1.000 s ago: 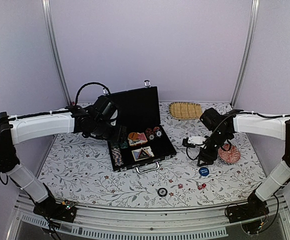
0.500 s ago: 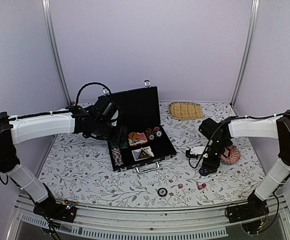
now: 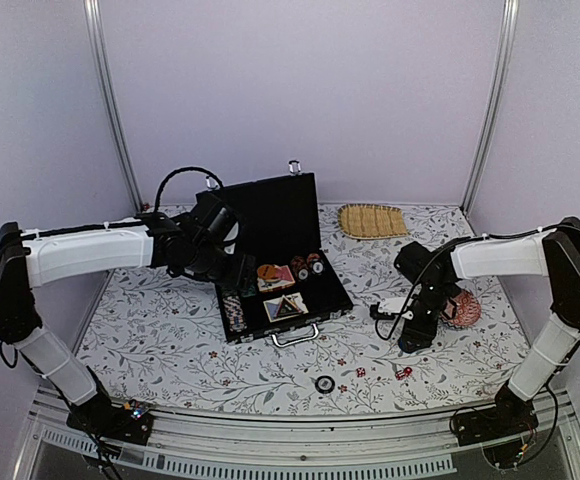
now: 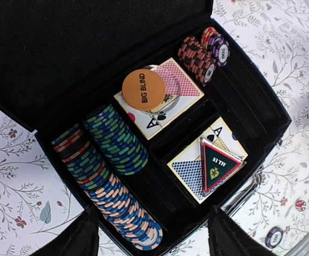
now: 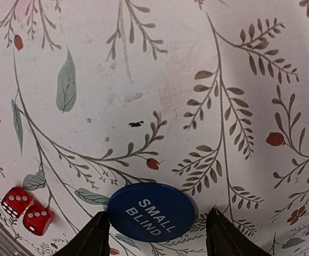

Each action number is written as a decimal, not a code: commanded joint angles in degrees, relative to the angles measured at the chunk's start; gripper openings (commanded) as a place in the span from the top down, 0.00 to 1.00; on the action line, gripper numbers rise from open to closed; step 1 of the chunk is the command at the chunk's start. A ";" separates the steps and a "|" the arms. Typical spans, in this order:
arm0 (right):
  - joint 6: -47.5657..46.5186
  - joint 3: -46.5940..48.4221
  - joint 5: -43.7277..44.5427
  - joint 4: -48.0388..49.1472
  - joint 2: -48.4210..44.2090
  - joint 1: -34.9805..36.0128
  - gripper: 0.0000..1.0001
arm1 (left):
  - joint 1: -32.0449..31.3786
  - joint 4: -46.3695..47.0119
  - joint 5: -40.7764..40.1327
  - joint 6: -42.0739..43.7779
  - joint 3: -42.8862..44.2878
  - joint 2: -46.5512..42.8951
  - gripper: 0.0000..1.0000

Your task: Pack up texas hold em set

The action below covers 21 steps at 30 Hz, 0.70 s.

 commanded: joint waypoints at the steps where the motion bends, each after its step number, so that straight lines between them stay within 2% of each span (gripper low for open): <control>1: 1.07 -2.07 1.94 2.30 1.37 1.48 0.38 | -0.68 1.12 -0.30 0.85 0.50 0.56 0.30; 12: 2.38 -4.51 3.77 3.10 2.34 4.64 0.50 | -0.68 1.21 -0.32 0.88 0.81 1.23 0.30; 21: 3.17 -0.13 2.87 2.72 2.85 6.96 0.55 | -0.66 1.21 -0.29 0.70 0.48 0.98 0.30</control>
